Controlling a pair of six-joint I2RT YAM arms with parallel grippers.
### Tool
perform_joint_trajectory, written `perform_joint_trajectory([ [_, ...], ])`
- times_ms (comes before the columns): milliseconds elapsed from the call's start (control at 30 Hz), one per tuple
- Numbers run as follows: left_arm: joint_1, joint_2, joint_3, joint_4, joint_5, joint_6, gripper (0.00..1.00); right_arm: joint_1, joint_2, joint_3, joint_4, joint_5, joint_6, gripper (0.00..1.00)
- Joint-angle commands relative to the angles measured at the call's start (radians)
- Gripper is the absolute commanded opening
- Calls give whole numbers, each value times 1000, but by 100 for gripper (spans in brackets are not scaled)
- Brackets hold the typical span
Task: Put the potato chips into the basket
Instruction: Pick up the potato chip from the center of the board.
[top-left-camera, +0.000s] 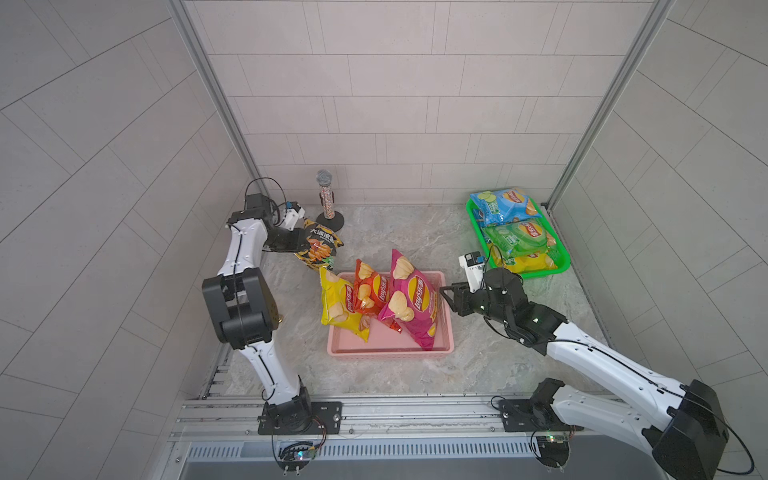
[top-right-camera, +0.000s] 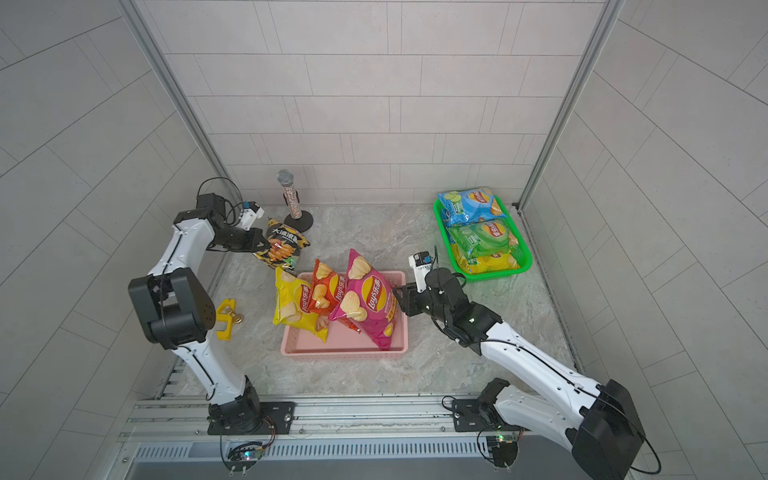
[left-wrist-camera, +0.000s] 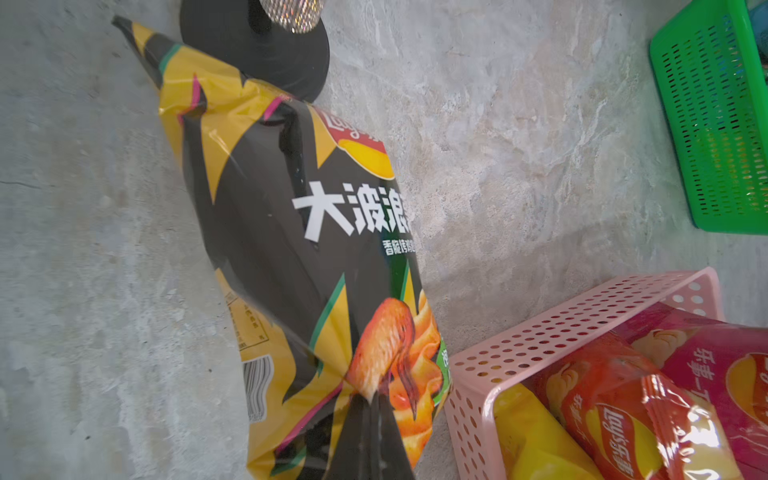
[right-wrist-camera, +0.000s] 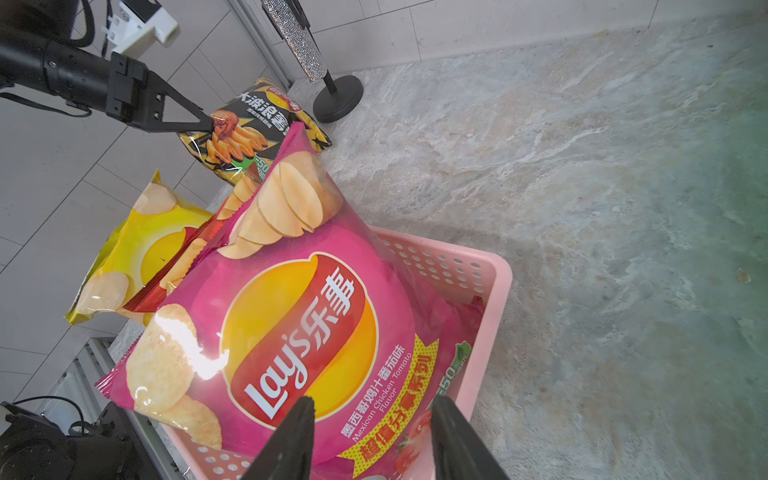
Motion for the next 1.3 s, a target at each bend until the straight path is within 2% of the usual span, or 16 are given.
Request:
perform_joint_trajectory([
  [0, 2, -58, -27, 21, -36, 20, 0, -1, -20, 27, 4, -4, -6, 50],
  [333, 2, -227, -3, -8, -82, 57, 0, -1, -18, 38, 59, -47, 19, 50],
  [500, 2, -356, 1, 6, -81, 70, 0, -2, -17, 56, 103, -90, 42, 50],
  [633, 3, -423, 61, -25, -70, 69, 0, -1, -16, 84, 128, -126, 62, 50],
  [967, 0, -534, 211, -234, 267, 137, 0, -2, 37, 242, 177, -321, 89, 49],
  [1100, -2, -560, 221, -324, 413, 180, 0, -12, 70, 358, 107, -374, 94, 50],
  [1267, -38, -573, 223, -479, 512, 287, 0, -67, 120, 442, 114, -491, 212, 51],
])
